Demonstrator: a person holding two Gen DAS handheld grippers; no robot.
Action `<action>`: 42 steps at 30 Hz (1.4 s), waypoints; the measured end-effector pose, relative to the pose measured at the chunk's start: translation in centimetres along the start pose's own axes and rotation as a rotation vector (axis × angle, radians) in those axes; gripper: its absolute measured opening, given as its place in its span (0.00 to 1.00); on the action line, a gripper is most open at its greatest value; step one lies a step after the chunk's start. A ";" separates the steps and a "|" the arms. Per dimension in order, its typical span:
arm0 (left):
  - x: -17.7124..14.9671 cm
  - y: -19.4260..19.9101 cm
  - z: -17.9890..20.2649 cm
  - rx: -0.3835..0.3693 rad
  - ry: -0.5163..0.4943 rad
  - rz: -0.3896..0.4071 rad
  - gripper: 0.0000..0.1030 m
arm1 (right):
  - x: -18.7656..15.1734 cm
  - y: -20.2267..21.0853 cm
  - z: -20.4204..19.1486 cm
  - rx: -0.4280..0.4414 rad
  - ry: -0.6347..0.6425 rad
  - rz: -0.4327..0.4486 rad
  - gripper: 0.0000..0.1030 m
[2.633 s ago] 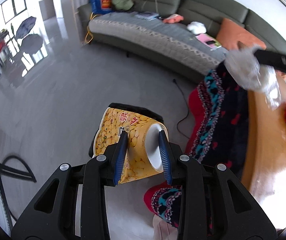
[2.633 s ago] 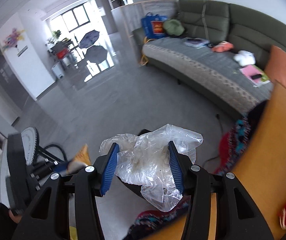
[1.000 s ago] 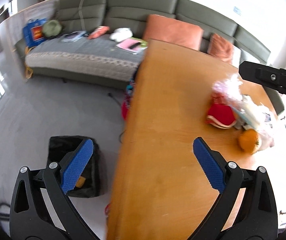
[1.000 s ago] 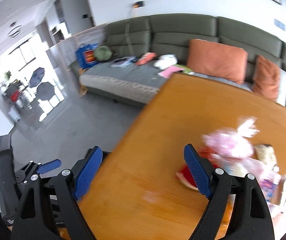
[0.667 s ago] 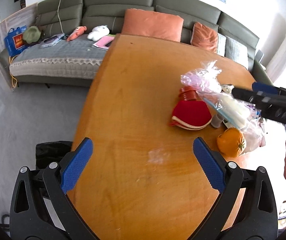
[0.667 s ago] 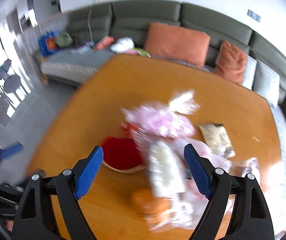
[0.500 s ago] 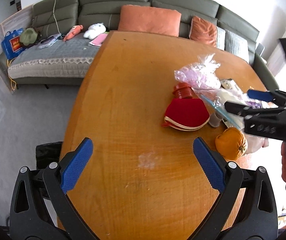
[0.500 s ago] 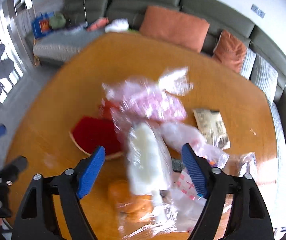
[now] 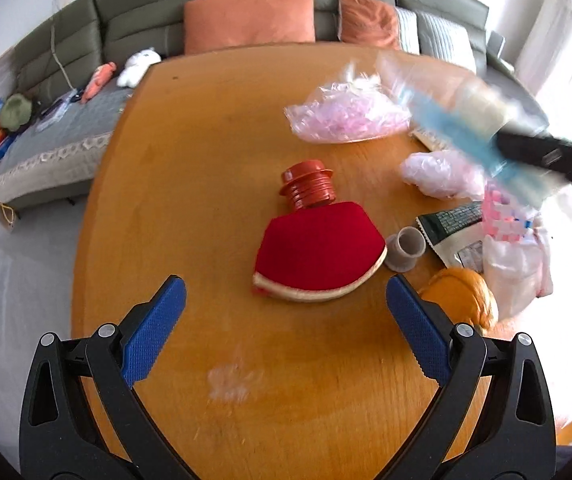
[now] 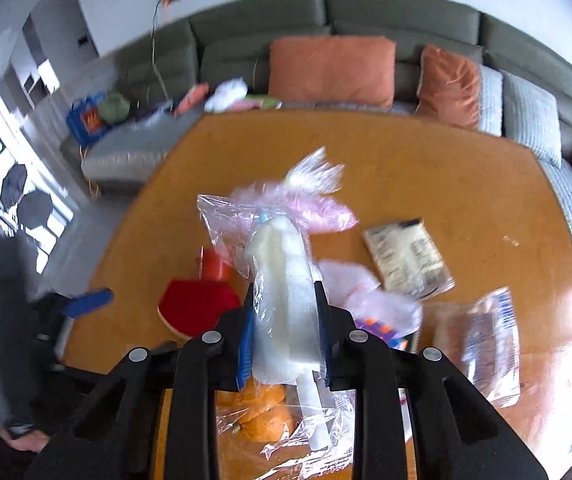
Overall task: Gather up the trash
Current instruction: 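Grasp the red ping-pong paddle with the left tool, then carry the paddle and popsicle to the bin and release both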
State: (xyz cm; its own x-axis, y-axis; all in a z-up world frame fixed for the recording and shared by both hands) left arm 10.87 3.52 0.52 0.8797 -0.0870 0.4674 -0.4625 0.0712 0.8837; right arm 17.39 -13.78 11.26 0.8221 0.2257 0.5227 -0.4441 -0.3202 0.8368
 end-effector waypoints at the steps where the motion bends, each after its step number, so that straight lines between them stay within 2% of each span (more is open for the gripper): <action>1: 0.5 -0.6 0.5 -0.018 -0.009 -0.009 0.94 | 0.3 0.6 0.1 -0.004 -0.001 0.017 0.26; 4: 1.4 -1.3 1.8 -0.073 -0.107 -0.021 0.94 | 1.7 1.5 0.3 0.009 -0.013 0.034 0.26; 6: 1.8 -1.9 3.0 -0.067 -0.288 -0.042 0.94 | 2.0 1.6 0.7 0.020 -0.026 0.026 0.26; 9: 2.0 -2.8 3.4 -0.068 -0.456 -0.100 0.94 | 2.2 1.5 1.5 0.018 -0.067 0.022 0.26; 13: 2.5 -4.1 2.8 -0.074 -0.530 -0.150 0.94 | 2.0 1.2 2.4 0.009 -0.110 0.013 0.26; 15: 2.4 -4.6 3.1 -0.075 -0.552 -0.147 0.85 | 1.9 1.2 2.5 -0.006 -0.118 0.010 0.26; 17: 2.2 -4.8 3.4 -0.081 -0.541 -0.141 0.72 | 1.9 1.1 2.6 -0.013 -0.125 0.010 0.26; 20: 1.9 -5.1 3.7 -0.071 -0.524 -0.135 0.62 | 2.0 1.0 2.4 -0.026 -0.120 0.013 0.26; 22: 1.5 -4.8 3.6 -0.070 -0.494 -0.127 0.62 | 2.0 1.0 2.1 -0.028 -0.117 0.013 0.26; 29: -1.3 -2.2 1.3 -0.163 -0.291 -0.113 0.61 | 2.1 1.4 -0.3 0.000 -0.083 0.017 0.26; 36: -3.9 2.2 -2.4 -0.155 -0.154 -0.040 0.61 | 2.2 1.3 -5.5 0.060 0.004 0.010 0.26; 42: -6.7 5.5 -7.7 -0.099 -0.035 0.006 0.61 | 1.6 0.7 -11.8 0.124 0.097 -0.012 0.26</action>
State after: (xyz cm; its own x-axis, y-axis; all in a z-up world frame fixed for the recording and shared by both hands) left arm 3.24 12.15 2.08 0.8718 -0.1211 0.4746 -0.4531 0.1691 0.8753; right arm 14.18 -2.77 14.60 0.7862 0.3158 0.5312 -0.3823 -0.4268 0.8196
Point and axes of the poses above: each gripper's, at about its wrist camera, not at the fingertips, and y roughly against the way its jaws point, z to its right, x to its top, the point moved 5 cm from there along -y, roughly the way its jaws point, and after that the axes turned 2 degrees about -z, right-handed, at the moved point
